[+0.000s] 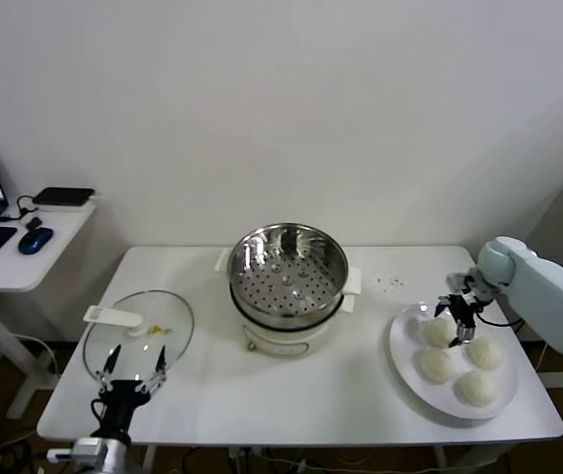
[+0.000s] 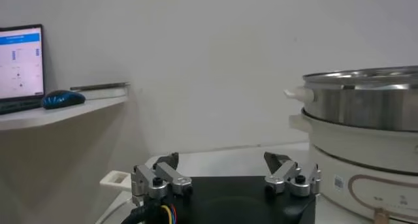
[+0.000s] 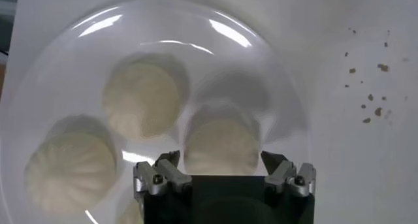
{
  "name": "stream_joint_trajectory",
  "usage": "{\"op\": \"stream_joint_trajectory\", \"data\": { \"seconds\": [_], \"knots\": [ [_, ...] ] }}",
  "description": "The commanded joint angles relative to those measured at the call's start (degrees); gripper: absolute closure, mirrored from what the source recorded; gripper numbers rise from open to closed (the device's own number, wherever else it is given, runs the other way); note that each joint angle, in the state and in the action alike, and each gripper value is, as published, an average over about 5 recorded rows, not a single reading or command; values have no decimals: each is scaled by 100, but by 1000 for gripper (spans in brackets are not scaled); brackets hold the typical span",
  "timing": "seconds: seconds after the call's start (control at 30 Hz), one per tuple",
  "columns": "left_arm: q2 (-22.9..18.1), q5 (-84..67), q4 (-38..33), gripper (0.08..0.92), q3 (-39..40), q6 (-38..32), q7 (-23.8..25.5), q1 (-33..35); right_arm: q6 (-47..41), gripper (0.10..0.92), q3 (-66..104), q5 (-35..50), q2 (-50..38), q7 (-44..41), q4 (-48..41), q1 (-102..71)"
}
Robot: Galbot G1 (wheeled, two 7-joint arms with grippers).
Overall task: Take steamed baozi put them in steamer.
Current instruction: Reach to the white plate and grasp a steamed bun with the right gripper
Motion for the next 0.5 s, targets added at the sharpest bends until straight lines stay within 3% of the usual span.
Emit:
{"op": "stream_joint_trajectory", "data": {
  "seconds": [0.03, 0.27, 0.5],
  "knots": [
    [-12, -1, -6, 177, 3, -2, -2, 4, 8, 214, 87, -95, 39, 8, -44, -29],
    [-8, -3, -27, 177, -7, -2, -2, 13, 1, 363, 99, -117, 9, -14, 2, -89],
    [-6, -5, -31, 177, -7, 2, -3, 13, -1, 389, 218, -116, -28, -13, 56, -155]
  ]
}}
